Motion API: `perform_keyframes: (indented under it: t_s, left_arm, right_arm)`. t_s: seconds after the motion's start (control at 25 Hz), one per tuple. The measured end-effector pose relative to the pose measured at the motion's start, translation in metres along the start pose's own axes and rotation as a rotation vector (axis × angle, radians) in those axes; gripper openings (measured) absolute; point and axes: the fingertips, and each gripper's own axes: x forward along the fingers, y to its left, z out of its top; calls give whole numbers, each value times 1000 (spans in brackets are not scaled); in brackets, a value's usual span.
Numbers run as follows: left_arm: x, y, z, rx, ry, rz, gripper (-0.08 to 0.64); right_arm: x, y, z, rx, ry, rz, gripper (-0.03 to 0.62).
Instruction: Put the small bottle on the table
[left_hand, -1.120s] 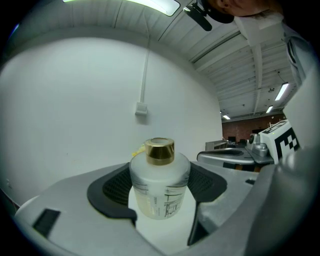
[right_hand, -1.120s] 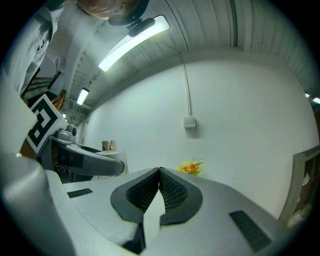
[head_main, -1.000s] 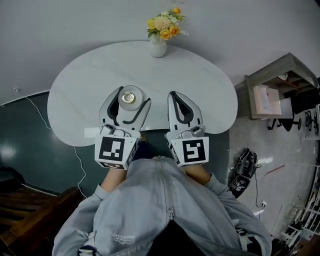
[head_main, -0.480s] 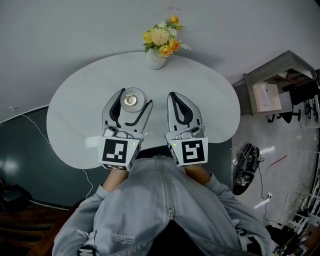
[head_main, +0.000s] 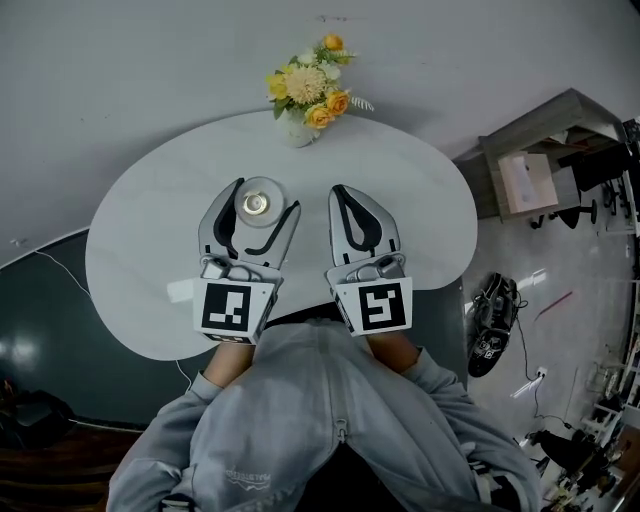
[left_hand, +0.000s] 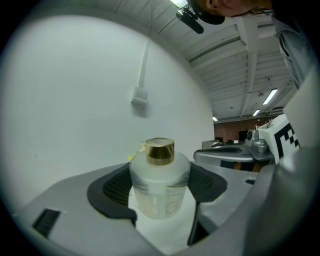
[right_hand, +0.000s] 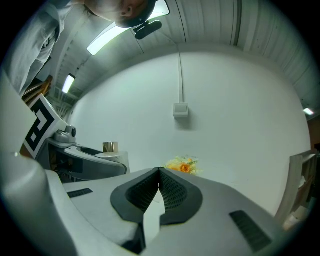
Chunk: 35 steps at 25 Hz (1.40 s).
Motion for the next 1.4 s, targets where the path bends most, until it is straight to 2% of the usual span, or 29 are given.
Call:
perform_keyframes:
  t_s: [0.2, 0.56, 0.92, 1.08, 1.4]
  left_arm:
    - [10, 3, 3, -28, -46, 30, 331]
    - [43, 6, -25, -11, -18, 44, 331]
    - [69, 14, -70, -8, 4, 36, 331]
    - [82, 16, -87, 39, 17, 17, 331]
    - [105, 20, -132, 45, 65, -18, 331]
  right_arm:
    - [11, -3, -3, 31, -5, 23, 26]
    - [37, -12, -38, 61, 17, 84, 26]
    - [54, -15, -87, 51, 58, 115, 28]
    - [64, -18, -108, 57, 63, 109, 26]
    - [80, -23, -147, 67, 81, 104, 26]
